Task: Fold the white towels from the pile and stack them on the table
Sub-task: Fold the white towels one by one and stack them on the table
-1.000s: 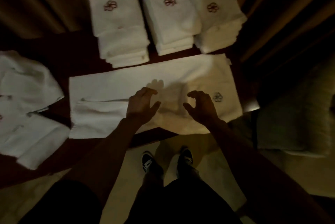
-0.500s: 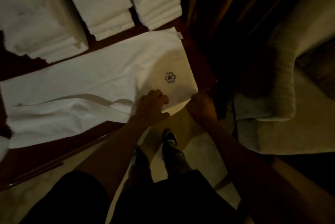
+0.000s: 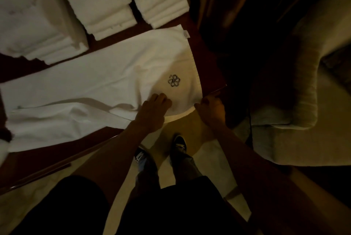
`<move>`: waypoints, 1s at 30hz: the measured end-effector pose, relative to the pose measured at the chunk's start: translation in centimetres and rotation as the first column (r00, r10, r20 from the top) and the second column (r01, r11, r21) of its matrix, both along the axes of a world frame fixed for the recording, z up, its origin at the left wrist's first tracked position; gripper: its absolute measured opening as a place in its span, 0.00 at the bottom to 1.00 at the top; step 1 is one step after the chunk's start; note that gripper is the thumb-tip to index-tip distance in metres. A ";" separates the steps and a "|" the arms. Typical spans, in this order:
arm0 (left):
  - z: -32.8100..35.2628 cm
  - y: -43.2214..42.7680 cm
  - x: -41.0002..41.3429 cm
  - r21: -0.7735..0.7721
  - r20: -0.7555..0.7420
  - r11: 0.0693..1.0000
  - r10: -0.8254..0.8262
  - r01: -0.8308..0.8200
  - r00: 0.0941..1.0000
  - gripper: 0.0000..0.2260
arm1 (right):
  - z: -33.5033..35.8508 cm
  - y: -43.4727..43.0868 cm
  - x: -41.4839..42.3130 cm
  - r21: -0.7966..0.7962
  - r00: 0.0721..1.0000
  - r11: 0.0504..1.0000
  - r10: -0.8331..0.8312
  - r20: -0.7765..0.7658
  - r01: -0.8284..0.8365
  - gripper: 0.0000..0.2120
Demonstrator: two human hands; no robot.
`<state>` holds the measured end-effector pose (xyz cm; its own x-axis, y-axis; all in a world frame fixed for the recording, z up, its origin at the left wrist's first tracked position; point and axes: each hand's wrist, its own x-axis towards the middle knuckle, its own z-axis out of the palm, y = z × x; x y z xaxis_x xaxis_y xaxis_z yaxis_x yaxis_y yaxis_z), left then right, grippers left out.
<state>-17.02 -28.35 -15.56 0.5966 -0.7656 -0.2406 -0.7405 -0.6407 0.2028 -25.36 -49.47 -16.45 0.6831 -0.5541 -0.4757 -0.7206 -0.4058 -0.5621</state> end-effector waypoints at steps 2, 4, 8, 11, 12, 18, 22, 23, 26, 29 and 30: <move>-0.2 0.2 0.5 -0.084 -0.103 0.995 0.038 -0.047 0.994 0.14 | 0.5 0.0 0.1 0.005 0.999 1.000 0.012 0.049 -0.013 0.10; -0.2 0.4 0.9 -0.151 -0.199 0.982 0.082 -0.113 0.976 0.09 | 1.5 0.0 0.5 0.025 0.996 0.999 0.017 0.091 -0.020 0.10; 0.4 0.4 1.7 -0.220 -0.286 0.942 0.185 -0.252 0.940 0.07 | 2.7 -0.5 1.5 0.015 0.985 1.000 0.003 0.174 -0.005 0.10; 1.1 0.6 2.2 -0.235 -0.088 0.921 0.297 -0.310 0.951 0.13 | 3.5 -1.2 2.8 0.032 0.973 0.999 0.000 0.231 -0.008 0.07; 1.6 0.6 2.3 -0.229 -0.014 0.920 0.323 -0.317 0.946 0.13 | 3.8 -1.3 3.2 0.035 0.966 0.999 0.008 0.259 -0.017 0.06; 1.4 3.1 1.9 -0.145 -0.186 0.962 0.205 -0.233 0.961 0.12 | 3.5 -1.7 3.7 0.113 0.947 0.972 0.171 0.272 -0.208 0.07; 0.9 4.5 1.6 -0.040 -0.182 0.994 0.091 -0.100 0.979 0.34 | 3.9 -1.9 2.9 0.185 0.952 0.949 0.211 0.223 -0.254 0.14; 0.8 4.8 1.6 -0.013 -0.155 0.998 0.065 -0.068 0.986 0.37 | 4.0 -2.0 2.8 0.207 0.955 0.946 0.205 0.213 -0.249 0.17; 0.4 5.1 1.3 -0.032 -0.057 0.999 0.029 -0.031 0.998 0.31 | 4.4 -2.4 2.6 0.259 0.961 0.935 0.195 0.195 -0.242 0.27; 0.7 5.1 1.1 -0.150 -0.073 0.988 0.035 -0.045 0.997 0.15 | 5.0 -3.0 2.4 0.237 0.953 0.934 0.219 0.211 -0.267 0.30; 1.1 5.1 1.1 -0.187 -0.106 0.978 0.075 -0.094 0.992 0.13 | 5.2 -3.3 2.3 0.213 0.951 0.937 0.233 0.203 -0.275 0.29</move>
